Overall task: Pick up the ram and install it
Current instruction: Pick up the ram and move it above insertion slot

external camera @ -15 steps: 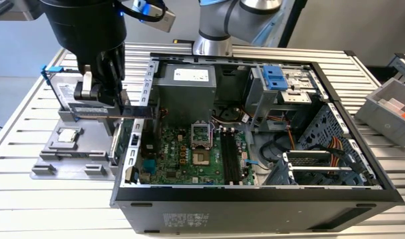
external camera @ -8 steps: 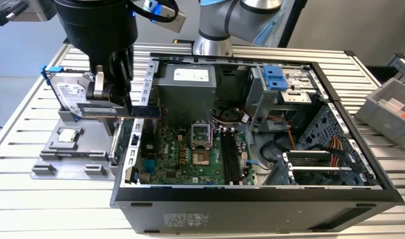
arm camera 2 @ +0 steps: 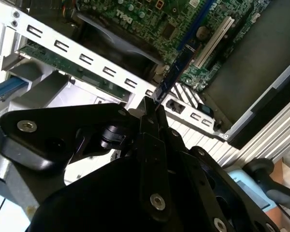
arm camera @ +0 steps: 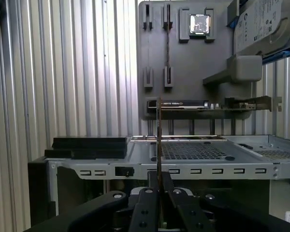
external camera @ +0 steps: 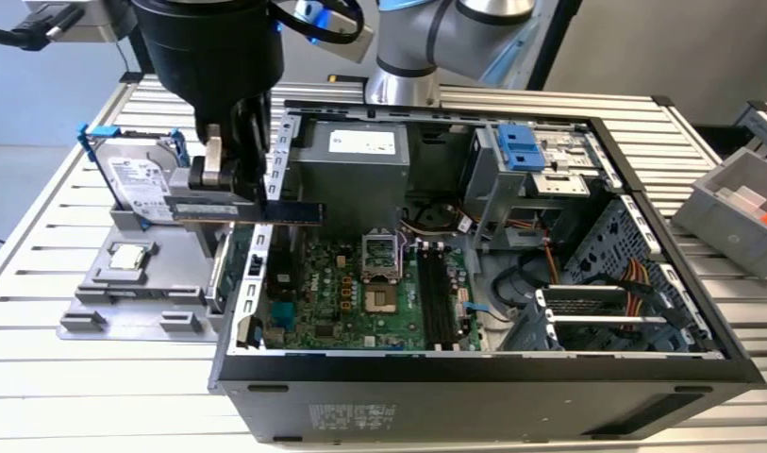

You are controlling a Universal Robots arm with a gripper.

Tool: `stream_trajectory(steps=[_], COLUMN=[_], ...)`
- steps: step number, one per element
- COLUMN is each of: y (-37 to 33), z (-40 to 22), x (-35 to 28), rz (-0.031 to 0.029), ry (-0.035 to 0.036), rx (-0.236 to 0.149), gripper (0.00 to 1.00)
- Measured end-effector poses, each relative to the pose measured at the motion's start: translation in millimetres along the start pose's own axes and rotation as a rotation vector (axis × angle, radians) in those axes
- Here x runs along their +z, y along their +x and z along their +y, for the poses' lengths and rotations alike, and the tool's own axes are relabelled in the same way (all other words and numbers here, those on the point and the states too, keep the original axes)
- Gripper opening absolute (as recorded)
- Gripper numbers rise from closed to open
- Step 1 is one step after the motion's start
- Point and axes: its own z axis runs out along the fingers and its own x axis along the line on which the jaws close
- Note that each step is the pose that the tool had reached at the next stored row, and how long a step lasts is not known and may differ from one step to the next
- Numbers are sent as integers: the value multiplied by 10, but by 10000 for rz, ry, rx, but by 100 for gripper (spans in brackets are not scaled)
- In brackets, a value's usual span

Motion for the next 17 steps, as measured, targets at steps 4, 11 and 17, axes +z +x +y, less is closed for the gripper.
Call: stream_trajectory(steps=[4, 11, 17], y=[-3, -9, -17], z=[-68, -204, -348], x=[0, -1, -1], rz=[0, 0, -1], ry=[0, 0, 0], rx=[0, 0, 1], gripper=[0, 0, 0])
